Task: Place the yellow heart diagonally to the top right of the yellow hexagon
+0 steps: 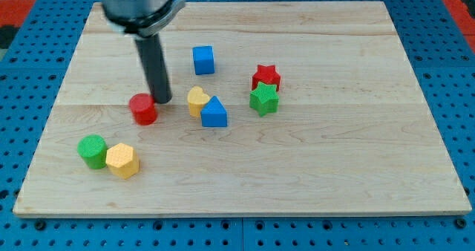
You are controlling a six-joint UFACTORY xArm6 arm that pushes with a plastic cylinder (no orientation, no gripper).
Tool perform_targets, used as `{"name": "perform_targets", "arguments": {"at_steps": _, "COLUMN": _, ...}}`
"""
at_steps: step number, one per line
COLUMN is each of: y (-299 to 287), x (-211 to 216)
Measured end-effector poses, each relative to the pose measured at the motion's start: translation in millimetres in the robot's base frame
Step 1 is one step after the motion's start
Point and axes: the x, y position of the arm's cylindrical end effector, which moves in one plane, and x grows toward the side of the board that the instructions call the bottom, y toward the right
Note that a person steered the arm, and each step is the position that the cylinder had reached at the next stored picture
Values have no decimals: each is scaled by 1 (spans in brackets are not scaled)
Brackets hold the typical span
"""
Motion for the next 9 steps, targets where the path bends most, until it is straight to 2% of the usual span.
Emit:
{"name": "perform_targets", "arguments": {"at_steps": 1, "y": -22, "x": 25}}
{"name": "perform_targets", "arguments": {"at_steps": 2, "y": 4, "x": 18}}
{"name": "perform_targets", "arguments": {"at_steps": 3, "y": 12, "x": -25}}
{"name": "perform_targets", "arguments": {"at_steps": 4, "y": 40, "x": -48}}
{"name": "perform_targets", "arguments": {"at_steps": 5, "y": 71, "x": -36}}
{"name": "perform_targets", "arguments": {"at_steps": 7, "y": 14, "x": 27}}
{"name": "perform_targets", "arguments": {"at_steps": 8, "y": 50, "x": 28}}
{"name": "perform_targets", "arguments": {"at_steps": 9, "y": 47, "x": 8}}
